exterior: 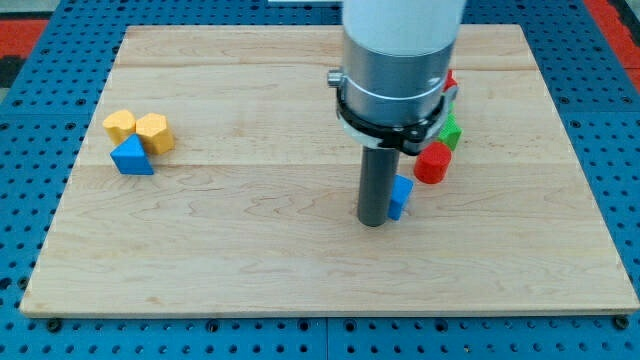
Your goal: Move the blue cube slightly below the red circle
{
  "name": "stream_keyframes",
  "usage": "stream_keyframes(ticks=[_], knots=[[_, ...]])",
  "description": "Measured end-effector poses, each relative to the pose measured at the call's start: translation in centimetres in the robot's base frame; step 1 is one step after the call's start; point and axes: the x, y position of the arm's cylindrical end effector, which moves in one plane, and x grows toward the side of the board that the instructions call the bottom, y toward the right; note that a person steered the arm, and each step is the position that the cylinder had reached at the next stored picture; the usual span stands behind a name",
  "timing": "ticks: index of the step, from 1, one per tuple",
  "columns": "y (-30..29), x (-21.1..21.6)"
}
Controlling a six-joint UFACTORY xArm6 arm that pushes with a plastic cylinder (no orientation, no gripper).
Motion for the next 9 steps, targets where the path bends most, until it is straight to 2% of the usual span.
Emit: stream_keyframes(ticks=[1, 2, 3, 4, 9], knots=[[2.5, 0.0], [1.1, 1.8], [-4.2, 0.6], [-3.2, -3.3], [3.4, -3.6]])
